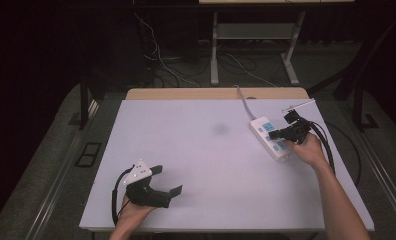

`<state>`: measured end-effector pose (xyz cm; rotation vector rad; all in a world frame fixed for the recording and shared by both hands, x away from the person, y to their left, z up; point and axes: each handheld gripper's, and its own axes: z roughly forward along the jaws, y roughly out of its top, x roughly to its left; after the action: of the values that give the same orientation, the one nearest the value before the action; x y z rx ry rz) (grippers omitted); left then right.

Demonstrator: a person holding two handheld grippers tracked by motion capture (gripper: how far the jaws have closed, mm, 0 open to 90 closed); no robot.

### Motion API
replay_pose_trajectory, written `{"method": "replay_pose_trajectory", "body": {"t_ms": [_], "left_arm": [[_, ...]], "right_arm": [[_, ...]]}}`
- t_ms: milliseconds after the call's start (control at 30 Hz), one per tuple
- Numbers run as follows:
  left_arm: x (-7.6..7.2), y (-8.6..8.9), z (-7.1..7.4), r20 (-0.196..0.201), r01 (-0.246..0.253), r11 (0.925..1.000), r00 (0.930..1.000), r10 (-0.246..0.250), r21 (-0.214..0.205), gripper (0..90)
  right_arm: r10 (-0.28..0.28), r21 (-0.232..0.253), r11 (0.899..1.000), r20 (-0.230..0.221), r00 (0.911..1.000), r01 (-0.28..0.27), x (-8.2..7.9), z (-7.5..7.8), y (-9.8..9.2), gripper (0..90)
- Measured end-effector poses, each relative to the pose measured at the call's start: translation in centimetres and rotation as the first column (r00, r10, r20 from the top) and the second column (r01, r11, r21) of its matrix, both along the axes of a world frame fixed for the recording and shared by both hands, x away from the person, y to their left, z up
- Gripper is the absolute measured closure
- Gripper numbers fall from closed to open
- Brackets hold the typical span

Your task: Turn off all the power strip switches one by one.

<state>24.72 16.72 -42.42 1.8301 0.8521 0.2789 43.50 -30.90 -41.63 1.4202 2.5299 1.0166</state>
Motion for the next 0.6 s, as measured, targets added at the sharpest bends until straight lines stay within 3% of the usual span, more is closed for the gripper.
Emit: {"method": "replay_pose_trajectory", "body": {"t_ms": [600], "left_arm": [[0.1,0.1,0.0,-0.003,-0.005,1.0,1.0,0.005,-0.003,0.0]], "right_arm": [[0.021,0.032,0.999,0.048,0.9986,-0.022,0.2,2.9,-0.1,89.9]]}}
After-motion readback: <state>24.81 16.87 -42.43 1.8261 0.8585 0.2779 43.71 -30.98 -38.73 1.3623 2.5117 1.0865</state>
